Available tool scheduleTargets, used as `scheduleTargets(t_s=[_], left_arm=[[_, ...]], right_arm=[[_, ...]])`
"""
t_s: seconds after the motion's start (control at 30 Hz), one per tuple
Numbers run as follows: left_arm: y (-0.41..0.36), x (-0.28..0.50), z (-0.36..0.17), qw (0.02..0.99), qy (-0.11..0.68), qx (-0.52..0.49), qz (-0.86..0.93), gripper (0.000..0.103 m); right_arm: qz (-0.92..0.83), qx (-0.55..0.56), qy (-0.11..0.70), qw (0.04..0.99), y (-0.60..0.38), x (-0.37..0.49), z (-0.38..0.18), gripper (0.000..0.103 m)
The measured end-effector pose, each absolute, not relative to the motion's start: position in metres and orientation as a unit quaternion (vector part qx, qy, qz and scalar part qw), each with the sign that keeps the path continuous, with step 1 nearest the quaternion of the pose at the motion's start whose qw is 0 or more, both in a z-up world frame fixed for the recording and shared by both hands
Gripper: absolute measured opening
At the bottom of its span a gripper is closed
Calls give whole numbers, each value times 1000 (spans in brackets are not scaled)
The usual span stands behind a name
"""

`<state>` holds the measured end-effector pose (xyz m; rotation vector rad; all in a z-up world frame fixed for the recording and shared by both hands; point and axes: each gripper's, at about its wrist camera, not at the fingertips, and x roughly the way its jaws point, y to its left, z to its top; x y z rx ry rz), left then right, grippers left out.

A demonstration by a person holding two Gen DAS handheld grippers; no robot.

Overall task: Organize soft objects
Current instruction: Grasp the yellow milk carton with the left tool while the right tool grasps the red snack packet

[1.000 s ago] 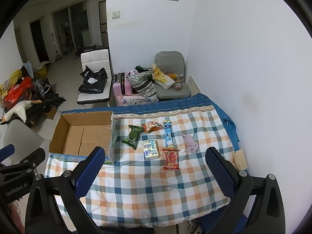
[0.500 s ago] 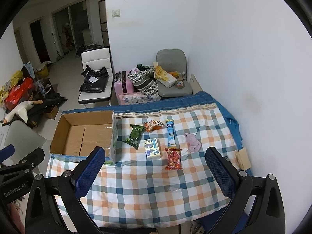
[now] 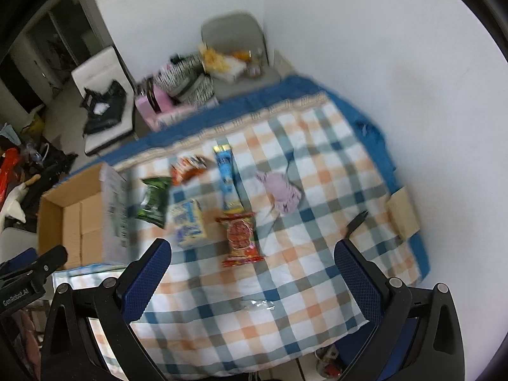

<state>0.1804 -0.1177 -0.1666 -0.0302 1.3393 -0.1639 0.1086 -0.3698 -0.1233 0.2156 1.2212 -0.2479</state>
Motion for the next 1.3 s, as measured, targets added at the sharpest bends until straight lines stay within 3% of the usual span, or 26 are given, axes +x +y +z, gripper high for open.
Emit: scheduleTargets(t_s=[0.13, 0.33, 0.6, 0.7, 0.77, 0.83, 0.9, 0.93, 1.1, 1.3], left_arm=[[-148, 222, -244, 728, 680, -21, -86, 103], [-183, 260, -336, 659, 746, -14, -96, 103], [-218, 275, -408, 607, 788, 12, -103, 103], [-220, 272, -425, 599, 795, 13, -97, 97], [-220, 269, -431, 597, 797, 14, -93, 85], [-220, 265, -433, 603, 793, 20, -84, 74], [-223, 261, -435, 609, 789, 29, -78, 64], [-224, 259, -436, 612, 786, 33, -77, 61], [-228, 250, -432, 618, 782, 42, -74, 61], [-244, 230, -427, 628, 772, 63, -74, 61]], right_arm=[[-97, 128, 626, 763, -393, 144, -212, 103], [-63, 142, 700, 697, -391, 173, -332, 90], [-42, 172, 724, 667, -384, 178, -389, 90], [-40, 172, 730, 660, -381, 184, -403, 90], [-40, 171, 734, 656, -379, 187, -413, 90], [-40, 171, 736, 653, -377, 190, -422, 84], [-43, 162, 744, 647, -373, 191, -431, 69], [-50, 153, 747, 645, -371, 191, -435, 67], [-69, 132, 747, 648, -350, 191, -447, 56], [-78, 124, 747, 648, -340, 193, -454, 51]])
